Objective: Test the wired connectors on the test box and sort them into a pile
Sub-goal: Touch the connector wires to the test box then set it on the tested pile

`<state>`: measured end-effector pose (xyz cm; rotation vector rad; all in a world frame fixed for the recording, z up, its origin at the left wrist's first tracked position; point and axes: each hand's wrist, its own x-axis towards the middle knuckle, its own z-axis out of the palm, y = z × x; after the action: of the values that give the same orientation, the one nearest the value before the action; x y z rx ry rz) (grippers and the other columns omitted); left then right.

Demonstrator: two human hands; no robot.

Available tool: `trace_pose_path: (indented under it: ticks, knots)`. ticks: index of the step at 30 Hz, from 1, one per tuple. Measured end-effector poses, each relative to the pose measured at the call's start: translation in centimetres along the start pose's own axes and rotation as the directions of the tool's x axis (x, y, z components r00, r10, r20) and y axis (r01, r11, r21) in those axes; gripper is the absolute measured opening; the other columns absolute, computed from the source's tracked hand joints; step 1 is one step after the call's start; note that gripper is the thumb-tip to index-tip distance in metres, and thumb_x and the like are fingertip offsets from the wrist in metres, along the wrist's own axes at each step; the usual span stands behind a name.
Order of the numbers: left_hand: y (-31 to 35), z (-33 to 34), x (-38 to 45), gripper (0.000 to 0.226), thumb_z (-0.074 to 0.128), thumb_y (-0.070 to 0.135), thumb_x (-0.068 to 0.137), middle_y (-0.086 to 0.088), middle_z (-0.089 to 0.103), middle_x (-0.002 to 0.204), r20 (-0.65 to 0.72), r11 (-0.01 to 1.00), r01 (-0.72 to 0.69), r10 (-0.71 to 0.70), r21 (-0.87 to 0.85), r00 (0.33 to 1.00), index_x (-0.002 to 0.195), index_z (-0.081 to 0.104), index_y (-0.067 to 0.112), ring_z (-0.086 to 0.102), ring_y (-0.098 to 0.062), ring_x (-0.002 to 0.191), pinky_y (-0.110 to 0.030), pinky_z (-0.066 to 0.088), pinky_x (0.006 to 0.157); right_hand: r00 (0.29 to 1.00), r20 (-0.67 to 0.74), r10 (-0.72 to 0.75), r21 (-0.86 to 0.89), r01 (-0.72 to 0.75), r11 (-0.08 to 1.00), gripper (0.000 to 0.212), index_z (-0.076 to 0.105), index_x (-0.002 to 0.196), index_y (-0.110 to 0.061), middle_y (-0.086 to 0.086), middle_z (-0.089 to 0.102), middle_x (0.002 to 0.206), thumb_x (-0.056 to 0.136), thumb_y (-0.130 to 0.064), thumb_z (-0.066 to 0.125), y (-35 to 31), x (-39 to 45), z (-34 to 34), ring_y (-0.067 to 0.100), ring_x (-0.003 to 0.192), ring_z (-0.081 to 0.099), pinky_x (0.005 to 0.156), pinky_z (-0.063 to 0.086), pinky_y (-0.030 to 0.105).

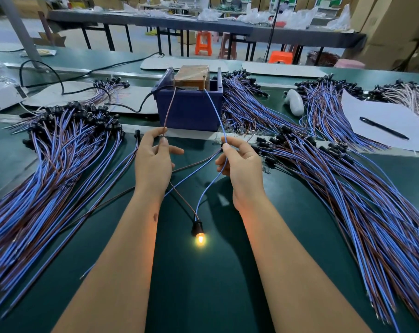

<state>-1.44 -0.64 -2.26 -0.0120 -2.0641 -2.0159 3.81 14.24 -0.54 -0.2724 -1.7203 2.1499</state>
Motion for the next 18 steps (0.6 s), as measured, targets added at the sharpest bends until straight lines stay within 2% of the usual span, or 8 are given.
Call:
trace_pose_path:
  ticks: [9,14,16,18]
  knots:
    - [0.4,0.1,-0.3,0.020,0.042,0.025,0.104,0.009,0.074,0.075,-0.006,1.000,0.005,-0.005,0.011,1.000,0.112,0.055,0.038,0.050,-0.002,0.050,-0.013,0.041,0.047,1.000,-0.004,-0.012,-0.013,0.012,1.000,0.018,0.068,0.105,-0.017,-0.003,0.057,0.057,0.098,-0.010,0.053,0.1,0.0,0.0,0.008,0.050,0.051,0.053,0.045,0.016]
    - [1.4,0.7,-1.0,0.015,0.044,0.022,0.104,0.007,0.076,0.078,0.149,0.991,0.127,-0.120,-0.039,0.982,0.097,0.057,0.026,0.056,-0.001,0.051,-0.014,0.044,0.048,0.985,0.094,-0.148,-0.114,0.158,0.981,0.018,0.068,0.100,-0.019,0.002,0.057,0.060,0.097,-0.007,0.055,0.1,-0.6,0.3,0.009,0.054,0.052,0.055,0.045,0.017]
    - [1.7,1.3,-1.5,0.017,0.049,0.020,0.102,0.011,0.075,0.079,0.214,0.988,0.144,-0.129,-0.060,0.968,0.093,0.063,0.025,0.058,0.000,0.058,-0.014,0.046,0.053,0.969,0.170,-0.180,-0.164,0.208,0.964,0.019,0.069,0.100,-0.017,0.004,0.057,0.062,0.095,-0.004,0.056,0.3,-0.9,0.8,0.011,0.057,0.052,0.057,0.047,0.022]
    - [2.0,1.8,-2.0,0.020,0.053,0.017,0.100,0.018,0.067,0.068,0.228,0.993,0.107,-0.094,-0.049,0.969,0.090,0.068,0.025,0.051,0.004,0.056,-0.012,0.043,0.055,0.955,0.219,-0.200,-0.231,0.250,0.940,0.019,0.069,0.100,-0.017,0.007,0.057,0.063,0.093,-0.004,0.058,0.5,-1.1,1.1,0.018,0.059,0.053,0.060,0.050,0.033]
